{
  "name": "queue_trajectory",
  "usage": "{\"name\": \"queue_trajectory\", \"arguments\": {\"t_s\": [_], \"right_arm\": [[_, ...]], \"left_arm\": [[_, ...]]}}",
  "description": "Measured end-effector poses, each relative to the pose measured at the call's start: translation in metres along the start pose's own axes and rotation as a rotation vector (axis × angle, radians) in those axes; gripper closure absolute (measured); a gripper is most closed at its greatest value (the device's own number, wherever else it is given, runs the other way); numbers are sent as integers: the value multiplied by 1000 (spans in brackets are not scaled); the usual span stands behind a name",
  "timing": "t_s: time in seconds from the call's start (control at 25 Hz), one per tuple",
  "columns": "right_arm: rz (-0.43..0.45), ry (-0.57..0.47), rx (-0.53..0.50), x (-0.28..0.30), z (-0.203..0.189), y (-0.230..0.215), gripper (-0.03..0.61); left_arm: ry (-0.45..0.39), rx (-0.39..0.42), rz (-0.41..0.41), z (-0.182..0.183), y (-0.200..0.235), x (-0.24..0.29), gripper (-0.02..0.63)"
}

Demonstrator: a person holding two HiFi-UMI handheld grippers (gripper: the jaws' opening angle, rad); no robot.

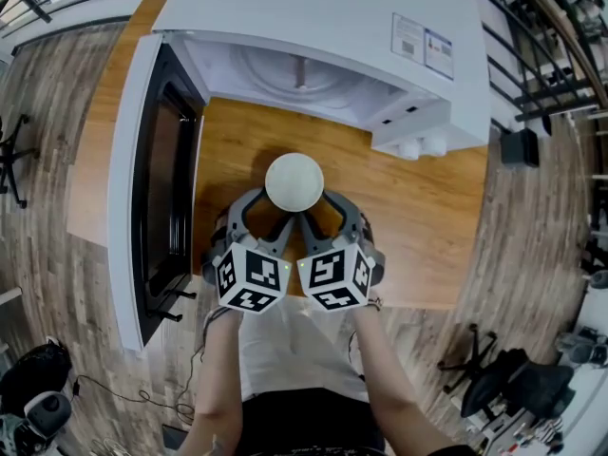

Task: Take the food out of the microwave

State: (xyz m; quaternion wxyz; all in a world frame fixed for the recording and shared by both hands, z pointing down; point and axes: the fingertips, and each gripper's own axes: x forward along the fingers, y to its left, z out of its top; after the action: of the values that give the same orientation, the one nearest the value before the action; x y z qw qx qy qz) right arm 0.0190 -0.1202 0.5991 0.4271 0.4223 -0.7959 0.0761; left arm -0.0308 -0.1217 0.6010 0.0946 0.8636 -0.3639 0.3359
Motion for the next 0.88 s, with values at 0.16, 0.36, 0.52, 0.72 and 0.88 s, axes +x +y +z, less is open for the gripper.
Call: {"name": "queue_trajectory", "arguments": {"t_s": [0.16, 0.36, 0.52, 0.72, 0.88], "right_arm": [[-3, 1, 0, -1, 0, -1, 374], [6, 0, -5, 0, 1, 0, 374], [6, 1, -7, 0, 1, -1, 374], [6, -4, -7, 1, 1, -2, 374], [16, -8, -16, 1, 1, -1, 374]], "left_arm": [[9, 10, 1, 1, 0, 1, 327], [8, -12, 2, 0, 1, 0, 327], [11, -17, 8, 0, 1, 1, 327], [16, -15, 13, 0, 1, 2, 327], [24, 3, 37, -2, 1, 1, 327]]}}
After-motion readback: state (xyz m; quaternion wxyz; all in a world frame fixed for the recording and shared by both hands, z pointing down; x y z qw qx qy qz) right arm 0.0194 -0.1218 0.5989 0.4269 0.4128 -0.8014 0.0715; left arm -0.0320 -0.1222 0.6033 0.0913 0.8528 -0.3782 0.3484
